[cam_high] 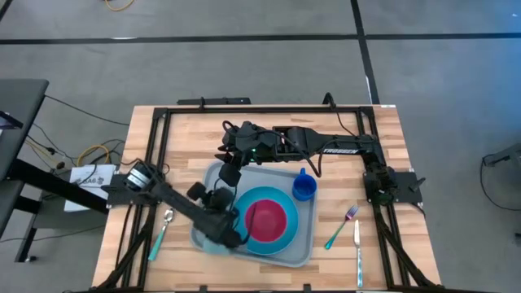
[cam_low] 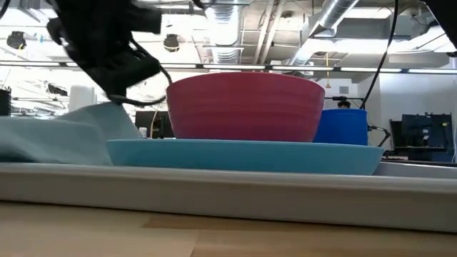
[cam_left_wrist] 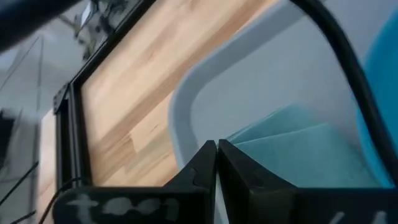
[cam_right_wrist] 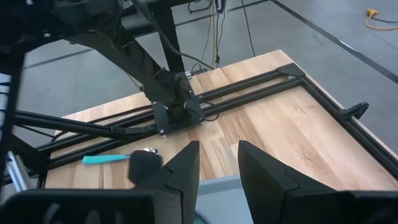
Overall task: Set up tray
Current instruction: Adjust the green napkin on the gray tray
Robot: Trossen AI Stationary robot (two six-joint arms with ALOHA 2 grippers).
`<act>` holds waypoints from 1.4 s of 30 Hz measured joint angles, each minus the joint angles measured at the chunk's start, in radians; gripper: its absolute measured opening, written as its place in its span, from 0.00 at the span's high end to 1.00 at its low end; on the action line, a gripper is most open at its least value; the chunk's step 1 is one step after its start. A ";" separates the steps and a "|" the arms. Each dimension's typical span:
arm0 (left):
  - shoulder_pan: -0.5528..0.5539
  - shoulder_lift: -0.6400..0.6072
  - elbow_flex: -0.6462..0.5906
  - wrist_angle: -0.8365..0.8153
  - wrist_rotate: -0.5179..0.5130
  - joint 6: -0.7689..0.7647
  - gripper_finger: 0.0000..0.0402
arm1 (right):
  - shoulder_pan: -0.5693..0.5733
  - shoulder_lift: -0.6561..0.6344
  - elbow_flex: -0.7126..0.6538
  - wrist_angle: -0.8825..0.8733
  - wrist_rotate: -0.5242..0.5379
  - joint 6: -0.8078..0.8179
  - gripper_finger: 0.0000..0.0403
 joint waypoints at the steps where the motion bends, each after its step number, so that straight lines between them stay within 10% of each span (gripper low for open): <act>1: 0.017 0.000 0.000 0.000 0.015 0.012 1.00 | 0.000 0.000 0.000 0.000 0.000 0.000 0.75; 26: 0.150 0.003 -0.061 -0.004 0.120 0.170 0.88 | 0.000 0.000 0.000 0.000 0.000 0.000 0.75; 42: -0.251 -0.038 0.113 0.013 0.237 -0.090 0.88 | 0.000 0.000 0.000 0.006 0.000 0.000 0.75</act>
